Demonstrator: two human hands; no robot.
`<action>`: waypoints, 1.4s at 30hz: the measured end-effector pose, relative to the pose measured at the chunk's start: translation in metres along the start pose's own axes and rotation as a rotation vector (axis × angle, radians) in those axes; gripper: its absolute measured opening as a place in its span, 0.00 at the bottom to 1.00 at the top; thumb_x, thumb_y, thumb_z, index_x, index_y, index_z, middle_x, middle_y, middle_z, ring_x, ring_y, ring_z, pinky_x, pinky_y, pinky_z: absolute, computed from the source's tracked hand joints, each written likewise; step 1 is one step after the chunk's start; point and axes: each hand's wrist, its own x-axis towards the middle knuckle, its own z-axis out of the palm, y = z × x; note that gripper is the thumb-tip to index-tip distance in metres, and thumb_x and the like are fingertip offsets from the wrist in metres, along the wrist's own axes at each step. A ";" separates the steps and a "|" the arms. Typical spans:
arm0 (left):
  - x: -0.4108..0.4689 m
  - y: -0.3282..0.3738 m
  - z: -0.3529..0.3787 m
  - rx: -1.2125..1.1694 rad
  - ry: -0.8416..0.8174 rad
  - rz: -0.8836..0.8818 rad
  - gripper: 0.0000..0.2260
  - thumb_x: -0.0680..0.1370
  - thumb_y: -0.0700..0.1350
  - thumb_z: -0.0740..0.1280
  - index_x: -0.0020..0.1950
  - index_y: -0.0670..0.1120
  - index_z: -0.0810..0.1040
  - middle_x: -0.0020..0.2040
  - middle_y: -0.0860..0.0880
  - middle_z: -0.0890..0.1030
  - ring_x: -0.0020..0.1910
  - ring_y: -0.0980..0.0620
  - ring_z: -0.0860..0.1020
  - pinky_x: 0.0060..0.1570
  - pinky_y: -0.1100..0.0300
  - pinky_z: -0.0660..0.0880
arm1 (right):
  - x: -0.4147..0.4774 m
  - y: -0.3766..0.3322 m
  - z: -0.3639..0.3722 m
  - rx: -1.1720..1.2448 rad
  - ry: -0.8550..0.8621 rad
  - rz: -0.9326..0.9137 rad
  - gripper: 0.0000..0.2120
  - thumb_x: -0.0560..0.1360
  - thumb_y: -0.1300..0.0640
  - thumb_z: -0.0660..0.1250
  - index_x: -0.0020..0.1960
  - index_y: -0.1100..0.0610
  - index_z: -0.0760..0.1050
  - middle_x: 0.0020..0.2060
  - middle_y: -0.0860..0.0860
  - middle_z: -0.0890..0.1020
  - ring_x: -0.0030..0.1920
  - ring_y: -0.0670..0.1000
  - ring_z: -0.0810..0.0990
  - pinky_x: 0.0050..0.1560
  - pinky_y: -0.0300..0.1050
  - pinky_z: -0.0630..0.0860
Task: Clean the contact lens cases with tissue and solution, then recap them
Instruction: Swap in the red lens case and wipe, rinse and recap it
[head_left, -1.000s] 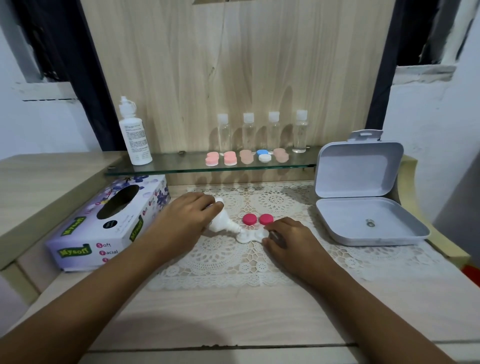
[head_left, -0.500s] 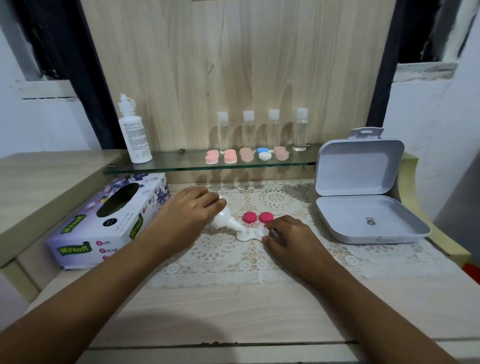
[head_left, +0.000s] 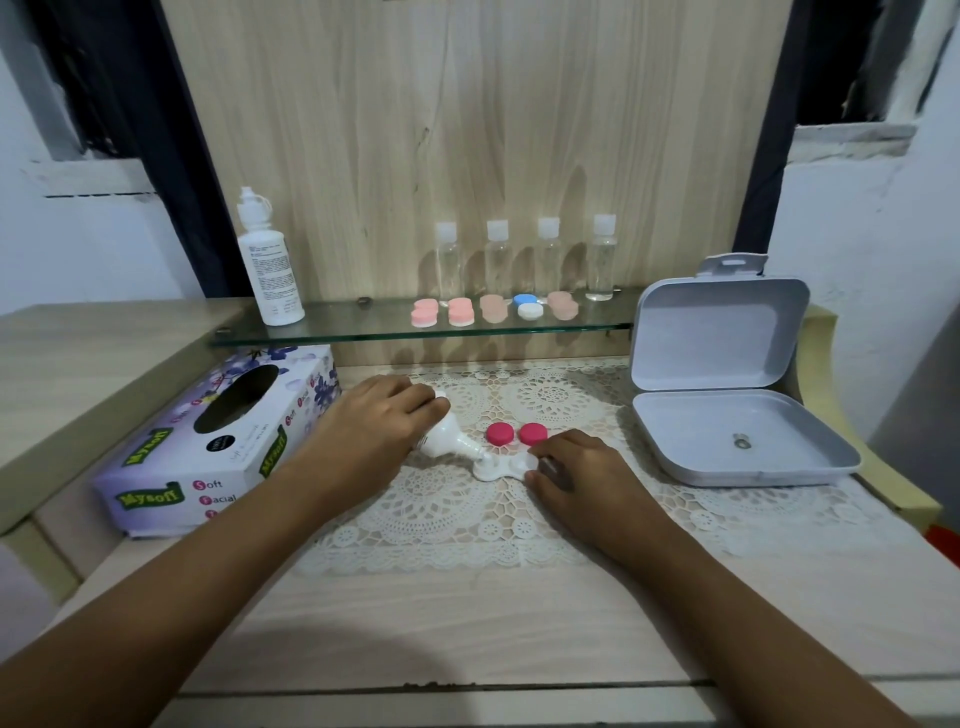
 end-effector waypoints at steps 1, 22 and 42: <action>0.000 0.000 0.000 -0.001 -0.002 -0.001 0.26 0.55 0.32 0.79 0.52 0.42 0.81 0.45 0.45 0.83 0.42 0.44 0.81 0.43 0.54 0.78 | 0.000 0.000 0.000 0.002 -0.004 0.001 0.15 0.75 0.54 0.64 0.61 0.57 0.75 0.54 0.52 0.77 0.54 0.51 0.73 0.46 0.36 0.62; 0.021 0.011 0.010 -0.051 0.055 0.030 0.20 0.62 0.34 0.76 0.52 0.40 0.80 0.47 0.43 0.82 0.45 0.43 0.81 0.46 0.52 0.77 | 0.000 0.000 -0.002 0.055 -0.024 0.042 0.13 0.75 0.54 0.65 0.58 0.54 0.77 0.56 0.50 0.77 0.55 0.51 0.73 0.47 0.37 0.62; 0.023 0.011 0.013 -0.017 0.054 0.081 0.18 0.65 0.35 0.75 0.53 0.42 0.80 0.47 0.44 0.82 0.46 0.43 0.80 0.48 0.51 0.77 | 0.002 0.002 -0.001 0.023 -0.042 0.035 0.14 0.75 0.53 0.65 0.59 0.54 0.77 0.57 0.50 0.77 0.54 0.49 0.73 0.45 0.36 0.61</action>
